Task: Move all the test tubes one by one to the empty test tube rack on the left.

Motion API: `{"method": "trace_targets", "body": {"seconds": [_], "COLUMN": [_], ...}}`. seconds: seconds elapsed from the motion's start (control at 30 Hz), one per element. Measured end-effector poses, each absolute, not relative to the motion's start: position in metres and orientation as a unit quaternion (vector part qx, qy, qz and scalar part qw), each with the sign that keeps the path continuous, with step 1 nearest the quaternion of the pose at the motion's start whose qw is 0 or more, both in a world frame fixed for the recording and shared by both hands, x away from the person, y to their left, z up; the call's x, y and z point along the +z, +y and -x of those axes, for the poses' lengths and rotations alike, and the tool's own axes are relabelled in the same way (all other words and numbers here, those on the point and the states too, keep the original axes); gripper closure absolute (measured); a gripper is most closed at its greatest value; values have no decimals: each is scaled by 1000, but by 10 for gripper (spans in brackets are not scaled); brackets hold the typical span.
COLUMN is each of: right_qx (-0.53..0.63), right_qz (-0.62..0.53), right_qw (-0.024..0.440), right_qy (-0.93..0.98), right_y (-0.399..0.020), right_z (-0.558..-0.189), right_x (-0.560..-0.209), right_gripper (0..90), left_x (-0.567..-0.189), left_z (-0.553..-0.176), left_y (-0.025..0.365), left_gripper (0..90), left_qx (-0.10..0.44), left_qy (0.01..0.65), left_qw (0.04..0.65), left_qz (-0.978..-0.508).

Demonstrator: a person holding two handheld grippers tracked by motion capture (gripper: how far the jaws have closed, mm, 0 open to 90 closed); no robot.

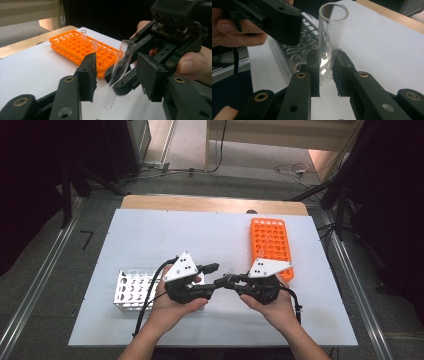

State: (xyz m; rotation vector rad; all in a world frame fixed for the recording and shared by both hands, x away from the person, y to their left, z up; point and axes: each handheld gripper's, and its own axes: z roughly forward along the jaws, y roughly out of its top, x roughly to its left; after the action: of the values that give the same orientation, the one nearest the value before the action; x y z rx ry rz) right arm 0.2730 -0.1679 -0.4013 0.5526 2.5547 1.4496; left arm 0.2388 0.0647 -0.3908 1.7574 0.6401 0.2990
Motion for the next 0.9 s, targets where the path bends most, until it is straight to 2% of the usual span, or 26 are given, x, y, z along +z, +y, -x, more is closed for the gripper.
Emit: {"method": "trace_targets", "body": {"seconds": [0.17, 0.4, 0.9], "right_qx": [483, 480, 481], "right_qz": [-174, -163, -167], "right_qw": [69, 66, 63], "right_qy": [856, 860, 859], "right_y": [-160, -155, -157], "right_z": [-267, -264, -265], "right_x": [-401, -402, -400], "right_gripper": [743, 743, 741], "left_x": [-389, -388, -386], "left_z": [-235, -233, -231], "left_y": [57, 56, 58], "left_gripper": [572, 695, 746], "left_qx": [128, 133, 152], "left_qy": [263, 260, 261], "left_qw": [579, 579, 579], "left_qz": [-761, -761, -757]}}
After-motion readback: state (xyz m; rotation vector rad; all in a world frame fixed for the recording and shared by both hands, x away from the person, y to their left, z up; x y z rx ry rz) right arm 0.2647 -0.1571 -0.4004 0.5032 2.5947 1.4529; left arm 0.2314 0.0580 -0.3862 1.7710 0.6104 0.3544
